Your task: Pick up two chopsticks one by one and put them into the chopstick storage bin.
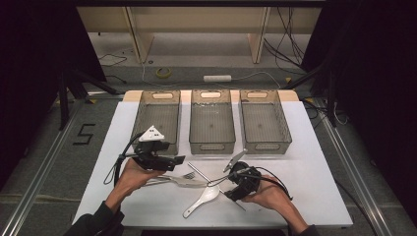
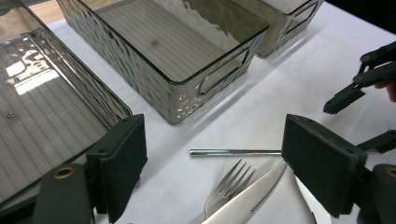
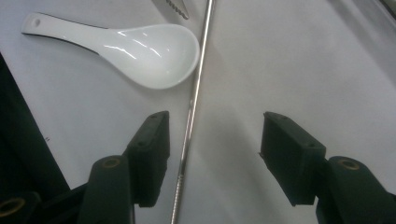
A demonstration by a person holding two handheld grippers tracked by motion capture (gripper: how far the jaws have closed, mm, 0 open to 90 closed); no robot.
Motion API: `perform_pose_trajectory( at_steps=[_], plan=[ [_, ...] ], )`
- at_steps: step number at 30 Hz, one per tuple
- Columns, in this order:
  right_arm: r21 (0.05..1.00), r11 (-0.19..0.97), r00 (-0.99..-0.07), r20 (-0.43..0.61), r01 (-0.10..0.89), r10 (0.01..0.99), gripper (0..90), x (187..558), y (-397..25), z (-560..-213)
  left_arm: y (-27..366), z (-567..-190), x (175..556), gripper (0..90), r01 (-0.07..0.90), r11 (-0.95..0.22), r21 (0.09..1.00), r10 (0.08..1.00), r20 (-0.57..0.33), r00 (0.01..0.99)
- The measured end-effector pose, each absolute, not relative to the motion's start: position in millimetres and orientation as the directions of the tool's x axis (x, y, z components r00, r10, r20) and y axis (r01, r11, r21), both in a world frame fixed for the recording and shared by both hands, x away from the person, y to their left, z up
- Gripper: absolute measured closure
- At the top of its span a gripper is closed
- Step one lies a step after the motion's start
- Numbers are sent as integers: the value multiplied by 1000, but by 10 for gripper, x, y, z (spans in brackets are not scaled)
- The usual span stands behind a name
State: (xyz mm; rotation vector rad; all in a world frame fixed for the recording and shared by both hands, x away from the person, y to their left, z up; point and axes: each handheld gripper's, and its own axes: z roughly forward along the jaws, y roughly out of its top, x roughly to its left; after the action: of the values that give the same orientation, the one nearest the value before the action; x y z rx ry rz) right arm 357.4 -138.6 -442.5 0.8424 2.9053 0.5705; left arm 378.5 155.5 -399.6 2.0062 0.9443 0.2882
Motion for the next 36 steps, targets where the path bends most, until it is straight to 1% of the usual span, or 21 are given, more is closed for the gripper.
perform_pose_trajectory(
  at_steps=[7, 8, 10, 11, 12, 13, 16, 19, 22, 25, 28, 33, 36],
  plan=[
    [317, 801, -851, 38, 508, 524, 493, 3607, -1283, -4496, 1596, -4038, 3641, 207, 508, -286, 813, 708, -178, 683],
    [312, 811, -859, 31, 494, 511, 503, 3625, -1267, -4522, 1602, -4031, 3620, 203, 506, -284, 814, 705, -180, 686],
    [303, 808, -854, 36, 505, 519, 510, 3623, -1250, -4525, 1610, -4021, 3585, 202, 493, -278, 825, 701, -177, 691],
    [305, 817, -863, 30, 489, 505, 515, 3635, -1247, -4539, 1615, -4018, 3571, 202, 489, -275, 828, 700, -176, 692],
    [296, 811, -854, 36, 505, 519, 523, 3630, -1229, -4542, 1618, -4020, 3559, 201, 484, -271, 832, 701, -174, 691],
    [287, 817, -857, 32, 500, 514, 545, 3637, -1213, -4554, 1624, -4021, 3553, 201, 482, -272, 833, 700, -172, 693],
    [283, 828, -866, 15, 484, 501, 566, 3648, -1209, -4574, 1634, -4038, 3552, 201, 488, -271, 830, 705, -174, 688],
    [266, 829, -861, 10, 492, 508, 597, 3654, -1197, -4588, 1633, -4048, 3551, 201, 492, -274, 826, 706, -175, 686],
    [270, 825, -859, 10, 496, 512, 651, 3687, -1209, -4590, 1629, -4042, 3543, 201, 487, -278, 828, 707, -167, 687],
    [270, 824, -858, 12, 498, 514, 665, 3710, -1211, -4589, 1627, -4042, 3541, 201, 485, -285, 826, 706, -161, 689],
    [252, 827, -856, 12, 503, 517, 713, 3746, -1200, -4582, 1625, -4045, 3542, 202, 485, -287, 826, 707, -159, 689],
    [246, 823, -852, 18, 511, 523, 752, 3781, -1193, -4583, 1622, -4048, 3540, 202, 484, -288, 826, 703, -160, 693],
    [236, 825, -851, 25, 514, 524, 807, 3819, -1199, -4583, 1614, -4052, 3539, 203, 481, -290, 827, 702, -158, 694]
  ],
)
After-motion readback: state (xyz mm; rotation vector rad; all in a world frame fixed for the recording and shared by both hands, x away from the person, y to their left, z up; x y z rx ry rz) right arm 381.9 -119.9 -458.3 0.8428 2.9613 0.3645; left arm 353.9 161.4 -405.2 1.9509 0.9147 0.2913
